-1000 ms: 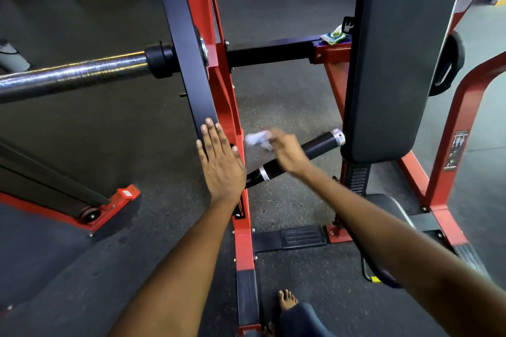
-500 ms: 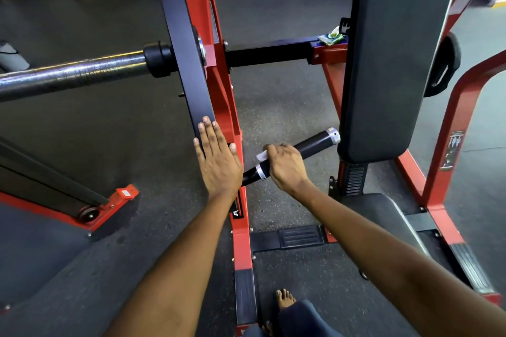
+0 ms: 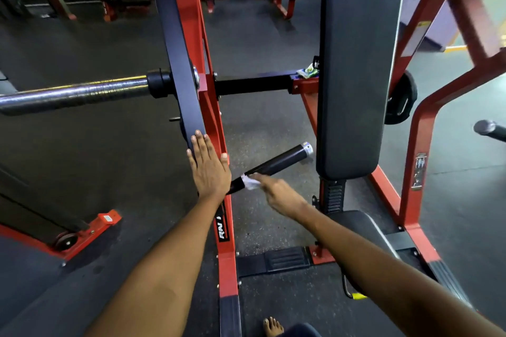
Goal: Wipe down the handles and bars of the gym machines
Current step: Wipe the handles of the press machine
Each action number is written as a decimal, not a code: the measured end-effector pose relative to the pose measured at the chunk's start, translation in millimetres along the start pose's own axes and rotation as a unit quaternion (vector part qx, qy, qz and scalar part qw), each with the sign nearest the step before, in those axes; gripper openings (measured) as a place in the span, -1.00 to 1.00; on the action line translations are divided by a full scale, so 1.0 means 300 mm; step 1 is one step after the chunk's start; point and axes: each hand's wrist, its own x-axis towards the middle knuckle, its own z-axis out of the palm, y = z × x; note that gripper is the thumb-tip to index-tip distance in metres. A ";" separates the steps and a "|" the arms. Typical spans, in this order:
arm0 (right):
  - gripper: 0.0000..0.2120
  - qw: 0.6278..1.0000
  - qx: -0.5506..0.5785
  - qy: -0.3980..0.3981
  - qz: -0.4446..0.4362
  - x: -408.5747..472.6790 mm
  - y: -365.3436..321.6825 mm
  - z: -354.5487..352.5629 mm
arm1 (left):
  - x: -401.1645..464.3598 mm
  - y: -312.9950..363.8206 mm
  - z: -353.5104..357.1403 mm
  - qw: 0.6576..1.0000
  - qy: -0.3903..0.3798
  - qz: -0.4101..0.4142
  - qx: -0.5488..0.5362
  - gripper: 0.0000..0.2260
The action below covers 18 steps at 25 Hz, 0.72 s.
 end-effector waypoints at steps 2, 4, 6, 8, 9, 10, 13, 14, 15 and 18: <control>-0.63 0.996 -0.050 0.035 0.066 -0.012 0.038 -0.126 | -0.009 0.052 -0.043 0.999 -0.010 0.043 -0.021 -0.48; -0.70 0.986 -0.099 0.019 0.131 -0.011 0.053 -0.245 | -0.012 0.143 -0.093 0.992 -0.038 0.111 -0.044 -0.55; -0.72 0.976 -0.127 0.020 0.177 -0.025 0.046 -0.335 | -0.012 0.259 -0.147 0.985 -0.067 0.149 -0.053 -0.60; -0.73 0.964 -0.145 0.073 0.210 -0.082 0.026 -0.407 | -0.037 0.366 -0.209 0.979 -0.095 0.174 -0.047 -0.64; -0.77 0.956 -0.157 0.118 0.218 -0.128 0.019 -0.435 | -0.062 0.414 -0.239 0.975 -0.105 0.190 -0.045 -0.67; -0.82 0.946 -0.167 0.171 0.220 -0.179 0.014 -0.457 | -0.091 0.455 -0.265 0.971 -0.108 0.207 -0.043 -0.71; -0.70 0.916 -0.157 0.303 0.212 -0.352 0.021 -0.476 | -0.193 0.561 -0.310 0.958 -0.086 0.264 -0.065 -0.72; -0.67 0.908 -0.154 0.333 0.202 -0.406 0.031 -0.470 | -0.226 0.589 -0.319 0.954 -0.078 0.279 -0.081 -0.68; -0.65 0.901 -0.158 0.354 0.195 -0.452 0.048 -0.467 | -0.253 0.619 -0.325 0.949 -0.074 0.290 -0.096 -0.64; -0.67 0.888 -0.172 0.371 0.210 -0.561 0.147 -0.483 | -0.309 0.732 -0.313 0.934 -0.076 0.326 -0.127 -0.60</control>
